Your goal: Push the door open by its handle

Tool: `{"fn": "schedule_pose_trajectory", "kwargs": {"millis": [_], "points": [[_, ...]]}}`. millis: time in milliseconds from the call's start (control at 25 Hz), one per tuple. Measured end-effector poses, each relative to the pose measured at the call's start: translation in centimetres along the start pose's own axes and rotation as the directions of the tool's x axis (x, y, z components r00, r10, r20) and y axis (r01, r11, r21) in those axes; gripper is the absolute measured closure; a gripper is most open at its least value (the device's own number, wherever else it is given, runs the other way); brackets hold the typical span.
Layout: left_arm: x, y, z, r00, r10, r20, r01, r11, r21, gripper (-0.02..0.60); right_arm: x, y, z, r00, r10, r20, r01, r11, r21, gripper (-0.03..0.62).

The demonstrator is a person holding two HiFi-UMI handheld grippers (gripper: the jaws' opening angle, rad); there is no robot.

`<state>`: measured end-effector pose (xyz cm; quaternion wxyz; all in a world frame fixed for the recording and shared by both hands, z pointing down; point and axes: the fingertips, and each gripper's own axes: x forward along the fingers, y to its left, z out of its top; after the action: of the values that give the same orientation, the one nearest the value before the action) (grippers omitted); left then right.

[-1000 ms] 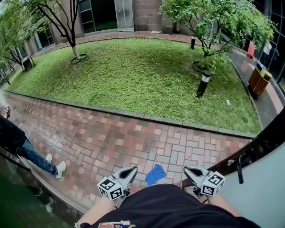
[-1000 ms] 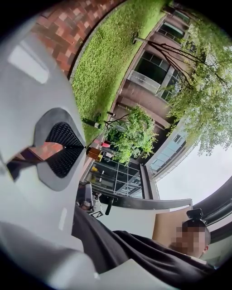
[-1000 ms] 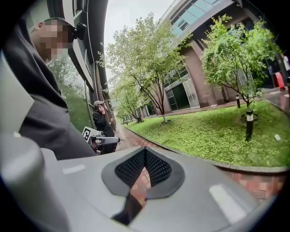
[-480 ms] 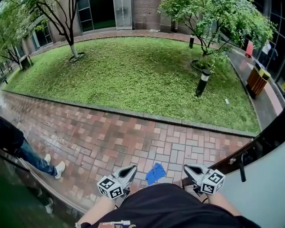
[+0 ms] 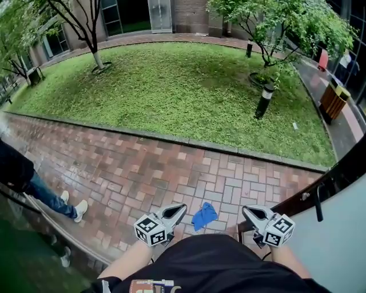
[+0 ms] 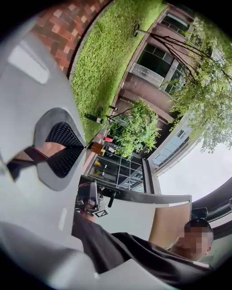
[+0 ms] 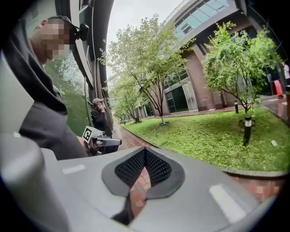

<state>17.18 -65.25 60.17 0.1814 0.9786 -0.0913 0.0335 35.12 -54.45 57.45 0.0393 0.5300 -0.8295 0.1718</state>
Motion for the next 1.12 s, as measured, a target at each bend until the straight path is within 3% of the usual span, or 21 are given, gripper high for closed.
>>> {"fn": "schedule_pose_trajectory", "kwargs": {"millis": [200,400,520,640,840,960,1120], "points": [[-0.2,-5.8,0.5,0.999,0.044,0.027,-0.046,0.997,0.063,0.581,-2.6,1.5,-1.4,0.998,0.062,-0.004,-0.062,0.998,-0.023,0.594],[-4.4,-13.9,-2.6,0.988,0.140,0.070,-0.143,0.989,0.039,0.581,-5.2,5.1,-6.0,0.983,0.171,-0.065,-0.174,0.984,-0.047,0.594],[-7.6,-18.2,-5.4,0.975,0.210,0.072,-0.210,0.978,-0.001,0.581,-5.6,6.4,-8.3,0.976,0.206,-0.070,-0.208,0.978,-0.012,0.594],[-10.7,-22.2,-7.5,0.965,0.263,0.027,-0.263,0.964,0.024,0.581,-5.4,8.5,-10.2,0.958,0.265,-0.107,-0.265,0.964,0.014,0.594],[-17.1,-25.5,-6.8,0.927,0.368,0.068,-0.372,0.927,0.056,0.581,-5.1,13.3,-11.0,0.930,0.343,-0.133,-0.348,0.937,-0.016,0.594],[-20.1,-27.8,-5.8,0.924,0.376,0.062,-0.381,0.915,0.131,0.580,-6.2,16.1,-10.4,0.928,0.348,-0.132,-0.354,0.935,-0.027,0.594],[-23.8,-32.0,-5.4,0.943,0.323,0.081,-0.333,0.915,0.226,0.581,-8.6,20.2,-11.0,0.942,0.315,-0.116,-0.322,0.945,-0.050,0.594]]}}
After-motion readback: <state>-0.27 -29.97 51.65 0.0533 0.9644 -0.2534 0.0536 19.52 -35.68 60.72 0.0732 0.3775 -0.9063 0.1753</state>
